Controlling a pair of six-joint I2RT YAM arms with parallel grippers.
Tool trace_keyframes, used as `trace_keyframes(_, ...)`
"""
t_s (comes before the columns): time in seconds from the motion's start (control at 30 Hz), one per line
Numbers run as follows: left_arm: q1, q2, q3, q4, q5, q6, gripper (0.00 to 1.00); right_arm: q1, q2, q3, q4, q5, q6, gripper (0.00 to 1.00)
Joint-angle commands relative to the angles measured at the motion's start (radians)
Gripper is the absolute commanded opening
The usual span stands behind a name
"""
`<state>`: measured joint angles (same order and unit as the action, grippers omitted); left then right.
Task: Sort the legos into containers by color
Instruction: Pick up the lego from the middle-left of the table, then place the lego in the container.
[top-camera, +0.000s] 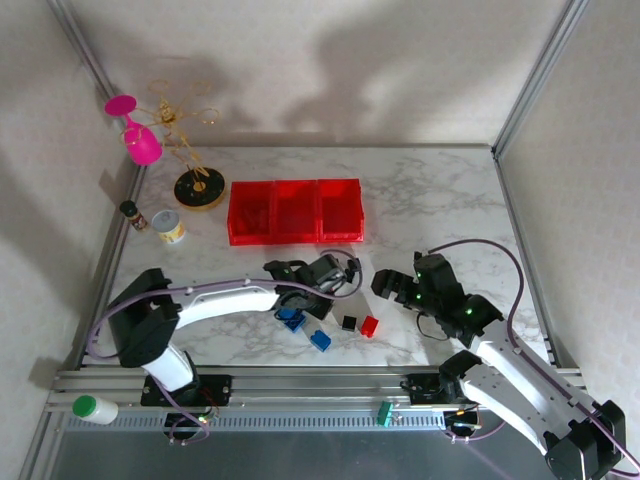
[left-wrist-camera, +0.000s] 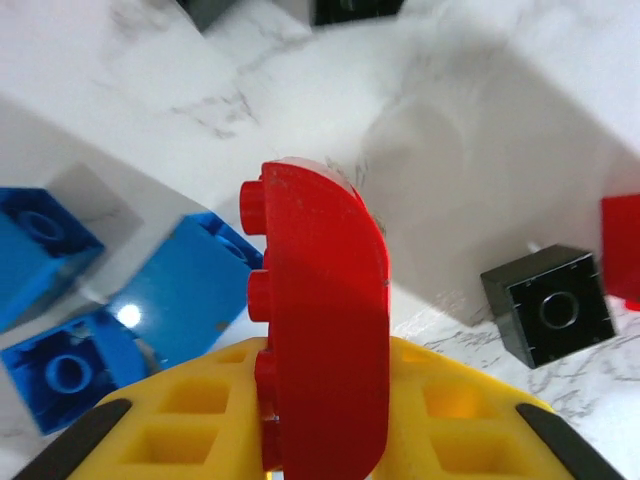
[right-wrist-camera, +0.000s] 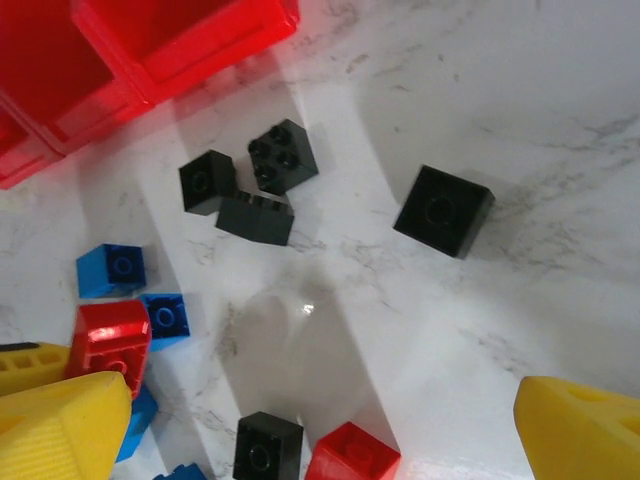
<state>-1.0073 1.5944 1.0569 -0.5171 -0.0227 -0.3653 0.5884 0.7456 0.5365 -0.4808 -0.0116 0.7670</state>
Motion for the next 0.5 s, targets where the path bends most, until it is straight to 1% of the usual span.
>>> trace_keyframes(0.0,0.049,-0.099,0.013,-0.023,-0.026,-0.032,0.12,-0.005,0.021,0.038,0.097,-0.04,-0.047,0.99)
trace_keyframes(0.17,0.153,-0.197,0.02,-0.03,-0.059,-0.044,0.11,-0.002,0.102,0.052,0.21,-0.089,-0.073,0.99)
trace_keyframes(0.23,0.212,-0.22,0.025,-0.026,-0.063,-0.037,0.11,0.002,0.143,0.061,0.258,-0.101,-0.075,0.99)
trace_keyframes(0.37,0.334,-0.225,0.05,-0.012,-0.083,-0.034,0.1,0.034,0.222,0.089,0.34,-0.107,-0.071,0.99)
trace_keyframes(0.47,0.423,-0.214,0.067,0.021,-0.098,-0.038,0.1,0.068,0.271,0.109,0.388,-0.083,-0.071,0.99)
